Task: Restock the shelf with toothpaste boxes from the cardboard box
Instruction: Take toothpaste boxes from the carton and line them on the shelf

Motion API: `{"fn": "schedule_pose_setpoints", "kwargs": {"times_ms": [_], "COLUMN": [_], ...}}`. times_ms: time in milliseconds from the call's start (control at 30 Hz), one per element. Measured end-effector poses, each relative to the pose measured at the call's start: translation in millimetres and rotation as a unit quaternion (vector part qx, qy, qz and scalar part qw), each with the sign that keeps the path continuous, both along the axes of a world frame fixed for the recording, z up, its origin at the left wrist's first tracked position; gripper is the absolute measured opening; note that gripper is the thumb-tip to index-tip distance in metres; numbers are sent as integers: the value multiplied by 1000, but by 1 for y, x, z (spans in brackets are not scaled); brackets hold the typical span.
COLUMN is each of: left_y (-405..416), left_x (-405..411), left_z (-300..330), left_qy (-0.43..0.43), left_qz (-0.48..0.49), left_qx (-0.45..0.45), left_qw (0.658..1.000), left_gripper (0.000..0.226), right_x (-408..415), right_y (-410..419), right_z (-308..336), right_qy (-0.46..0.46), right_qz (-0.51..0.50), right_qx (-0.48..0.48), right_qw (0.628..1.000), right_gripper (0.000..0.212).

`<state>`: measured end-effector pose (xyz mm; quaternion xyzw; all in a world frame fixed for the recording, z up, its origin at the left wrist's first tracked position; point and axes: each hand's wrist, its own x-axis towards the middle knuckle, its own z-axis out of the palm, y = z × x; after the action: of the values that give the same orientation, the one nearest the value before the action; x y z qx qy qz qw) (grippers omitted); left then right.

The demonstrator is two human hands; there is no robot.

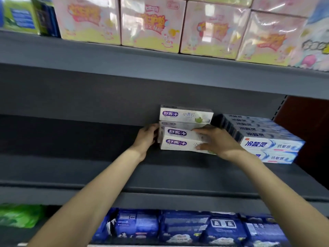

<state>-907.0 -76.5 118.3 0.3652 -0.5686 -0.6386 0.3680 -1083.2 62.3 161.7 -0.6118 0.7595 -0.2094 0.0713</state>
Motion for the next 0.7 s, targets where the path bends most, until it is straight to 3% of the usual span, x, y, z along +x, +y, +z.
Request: {"fn": "schedule_pose_setpoints", "kwargs": {"times_ms": [400, 600, 700], "left_y": [19, 26, 28], "left_x": [-5, -7, -7], "left_z": [2, 10, 11], "left_qy": [-154, -305, -337], "left_qz": [0, -21, -27], "left_qx": [-171, -312, -334], "left_qw": [973, 899, 880], "left_gripper": [34, 37, 40], "right_x": [1, 8, 12], "right_y": [-11, -8, -10], "right_z": [-24, -24, -27], "right_qy": [86, 89, 81], "right_qz": [34, 12, 11], "right_qx": [21, 14, 23], "right_qw": [995, 996, 996], "right_gripper": [54, 54, 56]}}
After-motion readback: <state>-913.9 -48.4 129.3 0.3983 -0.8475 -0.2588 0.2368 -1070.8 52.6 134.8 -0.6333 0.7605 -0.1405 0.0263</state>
